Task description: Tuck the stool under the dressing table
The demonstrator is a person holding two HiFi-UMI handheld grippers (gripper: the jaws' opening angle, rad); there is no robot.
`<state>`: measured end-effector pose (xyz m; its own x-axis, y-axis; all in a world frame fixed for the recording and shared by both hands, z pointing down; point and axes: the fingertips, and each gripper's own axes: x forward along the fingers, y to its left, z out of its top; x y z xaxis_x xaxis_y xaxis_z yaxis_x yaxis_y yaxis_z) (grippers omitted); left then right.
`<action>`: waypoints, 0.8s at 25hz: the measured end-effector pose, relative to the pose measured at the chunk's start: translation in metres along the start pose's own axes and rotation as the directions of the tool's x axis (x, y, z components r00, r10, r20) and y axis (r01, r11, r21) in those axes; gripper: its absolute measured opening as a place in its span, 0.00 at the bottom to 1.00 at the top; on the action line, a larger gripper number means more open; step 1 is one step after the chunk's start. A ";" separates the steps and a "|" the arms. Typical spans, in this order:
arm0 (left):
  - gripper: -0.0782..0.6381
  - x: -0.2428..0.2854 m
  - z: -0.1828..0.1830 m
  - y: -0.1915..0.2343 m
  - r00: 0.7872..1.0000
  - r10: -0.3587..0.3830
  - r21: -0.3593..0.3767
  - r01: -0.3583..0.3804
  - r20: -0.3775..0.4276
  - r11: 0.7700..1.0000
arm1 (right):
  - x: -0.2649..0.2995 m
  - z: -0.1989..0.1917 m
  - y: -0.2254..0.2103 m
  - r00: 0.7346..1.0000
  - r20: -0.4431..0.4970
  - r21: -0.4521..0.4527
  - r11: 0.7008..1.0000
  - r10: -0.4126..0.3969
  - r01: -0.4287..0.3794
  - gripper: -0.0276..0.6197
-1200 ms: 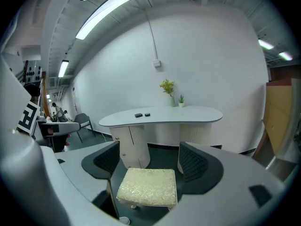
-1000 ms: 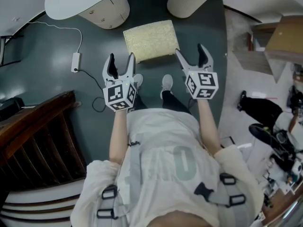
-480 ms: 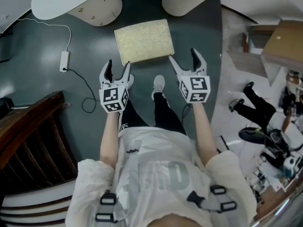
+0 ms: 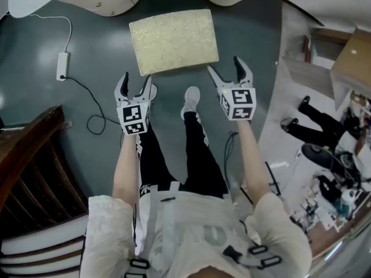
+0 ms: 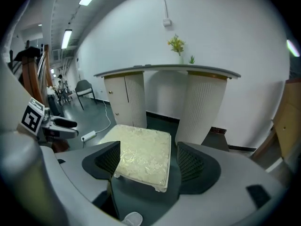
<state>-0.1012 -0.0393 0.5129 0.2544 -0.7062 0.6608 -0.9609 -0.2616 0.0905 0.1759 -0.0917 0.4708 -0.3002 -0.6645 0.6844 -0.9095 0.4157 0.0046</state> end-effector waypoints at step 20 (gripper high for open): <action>0.53 0.117 -0.189 0.017 0.960 -0.008 0.057 0.025 -0.279 0.998 | 0.128 -0.185 -0.028 0.963 -0.270 -0.080 0.997 -0.017 -0.004 0.62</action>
<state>-0.1081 -0.0022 0.7323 0.2217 -0.4928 0.8414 -0.9465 -0.3164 0.0640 0.2165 -0.0736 0.6935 -0.1956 -0.4791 0.8557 -0.8823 0.4670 0.0598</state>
